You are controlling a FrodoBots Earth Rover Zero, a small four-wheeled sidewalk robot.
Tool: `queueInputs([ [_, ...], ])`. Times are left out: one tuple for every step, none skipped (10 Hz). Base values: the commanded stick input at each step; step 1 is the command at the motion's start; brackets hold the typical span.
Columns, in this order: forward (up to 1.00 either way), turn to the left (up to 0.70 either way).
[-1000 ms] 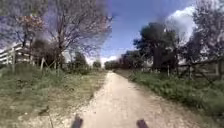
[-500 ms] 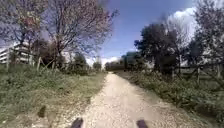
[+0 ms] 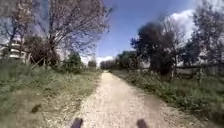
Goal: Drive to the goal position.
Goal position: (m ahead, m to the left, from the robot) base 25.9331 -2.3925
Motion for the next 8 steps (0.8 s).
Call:
queueInputs([
  [0.65,0.0],
  [0.65,0.0],
  [0.65,0.0],
  [0.65,0.0],
  [0.65,0.0],
  [0.65,0.0],
  [0.65,0.0],
  [0.65,0.0],
])
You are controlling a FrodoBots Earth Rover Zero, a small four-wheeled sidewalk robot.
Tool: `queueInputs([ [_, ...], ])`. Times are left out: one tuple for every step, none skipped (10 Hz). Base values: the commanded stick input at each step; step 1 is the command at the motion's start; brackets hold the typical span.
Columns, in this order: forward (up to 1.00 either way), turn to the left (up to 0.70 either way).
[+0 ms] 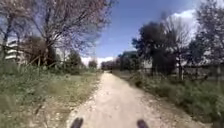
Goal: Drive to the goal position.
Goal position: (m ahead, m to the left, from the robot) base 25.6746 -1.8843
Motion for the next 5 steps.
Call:
queueInputs([
  [0.65,0.0],
  [0.65,0.0],
  [0.65,0.0],
  [0.65,0.0],
  [0.65,0.0],
])
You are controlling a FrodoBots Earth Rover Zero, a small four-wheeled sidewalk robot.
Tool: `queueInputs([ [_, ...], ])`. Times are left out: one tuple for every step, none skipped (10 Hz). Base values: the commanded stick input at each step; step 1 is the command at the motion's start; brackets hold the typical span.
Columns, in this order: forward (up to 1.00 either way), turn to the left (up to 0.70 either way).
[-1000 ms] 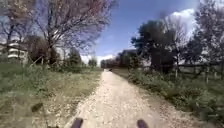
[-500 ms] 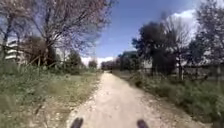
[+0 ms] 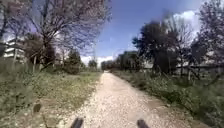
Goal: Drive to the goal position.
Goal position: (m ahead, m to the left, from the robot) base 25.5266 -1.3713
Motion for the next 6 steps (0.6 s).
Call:
queueInputs([
  [0.65,0.0],
  [0.65,0.0],
  [0.65,0.0],
  [0.65,0.0],
  [0.65,0.0],
  [0.65,0.0],
])
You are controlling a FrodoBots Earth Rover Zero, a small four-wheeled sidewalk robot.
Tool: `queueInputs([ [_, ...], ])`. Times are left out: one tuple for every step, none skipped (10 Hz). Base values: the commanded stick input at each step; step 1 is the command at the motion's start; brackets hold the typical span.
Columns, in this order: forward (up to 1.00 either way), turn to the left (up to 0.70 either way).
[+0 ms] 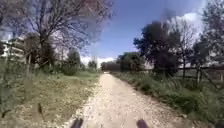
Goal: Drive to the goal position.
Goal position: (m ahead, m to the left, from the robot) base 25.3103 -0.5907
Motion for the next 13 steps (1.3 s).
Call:
queueInputs([
  [0.65,0.0],
  [0.65,0.0],
  [0.65,0.0],
  [0.65,0.0],
  [0.65,0.0],
  [0.65,0.0],
  [0.65,0.0],
  [0.65,0.0],
  [0.65,0.0],
  [0.65,-0.01],
  [0.65,-0.33],
  [0.65,-0.3],
  [0.65,-0.21],
])
